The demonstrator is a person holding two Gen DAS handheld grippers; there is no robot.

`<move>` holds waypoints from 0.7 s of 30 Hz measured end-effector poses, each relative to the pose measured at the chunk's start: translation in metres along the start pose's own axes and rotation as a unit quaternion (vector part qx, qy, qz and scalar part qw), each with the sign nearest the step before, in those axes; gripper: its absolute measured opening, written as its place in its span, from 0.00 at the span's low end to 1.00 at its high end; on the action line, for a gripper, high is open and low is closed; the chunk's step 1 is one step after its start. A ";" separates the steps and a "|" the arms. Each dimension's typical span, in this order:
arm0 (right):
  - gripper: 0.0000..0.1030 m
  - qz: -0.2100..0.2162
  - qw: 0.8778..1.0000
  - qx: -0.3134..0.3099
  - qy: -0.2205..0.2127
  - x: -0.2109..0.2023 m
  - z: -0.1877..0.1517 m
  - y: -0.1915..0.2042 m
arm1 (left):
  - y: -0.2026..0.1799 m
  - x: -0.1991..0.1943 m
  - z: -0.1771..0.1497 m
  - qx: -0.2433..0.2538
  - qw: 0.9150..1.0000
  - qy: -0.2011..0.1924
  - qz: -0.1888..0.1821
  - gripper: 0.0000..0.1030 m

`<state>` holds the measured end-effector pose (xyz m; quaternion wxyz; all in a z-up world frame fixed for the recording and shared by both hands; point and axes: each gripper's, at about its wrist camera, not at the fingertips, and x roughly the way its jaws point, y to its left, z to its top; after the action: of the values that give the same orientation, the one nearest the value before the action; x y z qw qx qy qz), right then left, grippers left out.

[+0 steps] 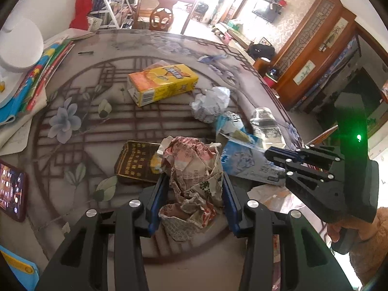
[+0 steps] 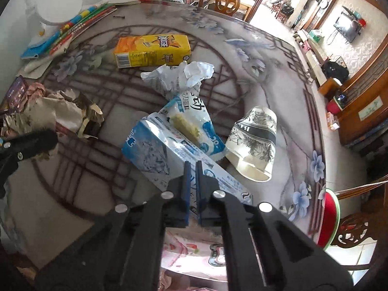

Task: Collect trash
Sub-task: 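Hold the crumpled paper in the left gripper while the right grasps the toothpaste box, then carry the paper and toothpaste box to the red bucket and release both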

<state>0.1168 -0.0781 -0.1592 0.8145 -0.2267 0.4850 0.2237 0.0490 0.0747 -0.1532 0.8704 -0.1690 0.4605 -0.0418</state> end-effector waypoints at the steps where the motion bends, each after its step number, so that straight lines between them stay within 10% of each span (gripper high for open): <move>1: 0.34 0.004 1.000 0.002 0.001 -0.001 -0.002 -0.003 | -0.002 -0.001 0.000 0.003 1.000 0.000 0.000 0.39; 2: 0.65 0.007 1.000 0.004 -0.001 -0.001 -0.003 -0.007 | -0.003 -0.002 0.001 0.006 1.000 -0.001 -0.001 0.39; 3: 0.71 0.020 1.000 0.008 -0.008 -0.003 -0.005 -0.012 | -0.005 -0.004 0.002 0.008 1.000 -0.005 -0.001 0.40; 13: 0.87 0.052 0.988 -0.116 0.085 0.044 0.007 -0.002 | 0.009 -0.020 -0.012 -0.018 1.000 -0.013 0.008 0.42; 21: 0.60 0.013 0.989 -0.132 0.071 0.037 -0.001 0.018 | 0.010 -0.027 -0.011 -0.016 1.000 -0.019 0.014 0.42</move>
<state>0.1213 -0.0586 -0.1957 0.7376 -0.3416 0.5108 0.2797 0.0237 0.0872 -0.1415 0.8766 -0.1775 0.4468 -0.0194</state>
